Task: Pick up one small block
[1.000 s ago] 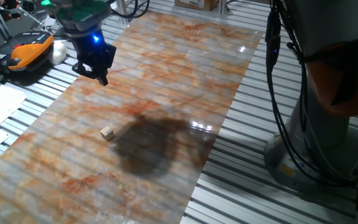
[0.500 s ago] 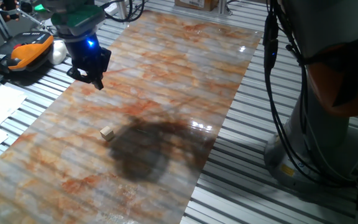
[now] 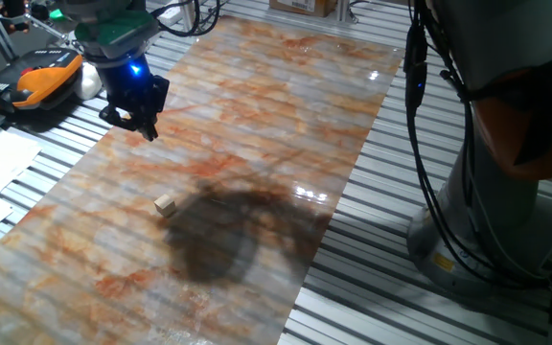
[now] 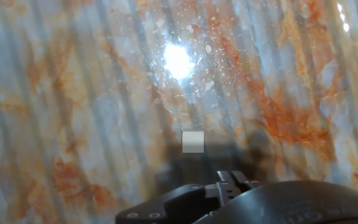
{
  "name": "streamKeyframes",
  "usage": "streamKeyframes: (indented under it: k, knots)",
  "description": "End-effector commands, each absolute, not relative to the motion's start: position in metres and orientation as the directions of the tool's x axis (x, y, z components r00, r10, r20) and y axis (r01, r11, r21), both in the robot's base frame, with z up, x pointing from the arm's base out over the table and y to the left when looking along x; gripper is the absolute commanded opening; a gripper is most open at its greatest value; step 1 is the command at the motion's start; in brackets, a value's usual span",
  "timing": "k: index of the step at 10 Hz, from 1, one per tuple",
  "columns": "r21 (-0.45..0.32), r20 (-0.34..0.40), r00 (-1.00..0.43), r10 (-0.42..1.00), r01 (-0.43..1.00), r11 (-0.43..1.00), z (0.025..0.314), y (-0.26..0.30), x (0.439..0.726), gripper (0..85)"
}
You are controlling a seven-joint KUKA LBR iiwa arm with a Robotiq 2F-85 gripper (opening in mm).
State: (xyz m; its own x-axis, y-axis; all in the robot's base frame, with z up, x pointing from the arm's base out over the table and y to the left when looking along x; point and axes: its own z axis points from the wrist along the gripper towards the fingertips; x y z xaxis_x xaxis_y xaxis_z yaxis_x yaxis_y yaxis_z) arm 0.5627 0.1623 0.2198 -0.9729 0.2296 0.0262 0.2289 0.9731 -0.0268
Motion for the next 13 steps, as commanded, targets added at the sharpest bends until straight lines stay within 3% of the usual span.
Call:
streamKeyframes:
  k: [1,6,7,12,13]
  knots:
    - [-0.030,0.024,-0.973,0.229,0.228,0.973,0.220,0.162,0.563,17.0]
    - [-0.026,0.020,-0.980,0.197,0.197,0.980,0.216,0.162,0.564,17.0]
    - [-0.026,0.015,-0.980,0.199,0.199,0.980,0.216,0.162,0.564,34.0]
    - [-0.044,0.003,-0.983,0.184,0.184,0.982,0.208,0.163,0.565,34.0]
    - [-0.043,-0.001,-0.982,0.187,0.187,0.981,0.206,0.163,0.566,51.0]
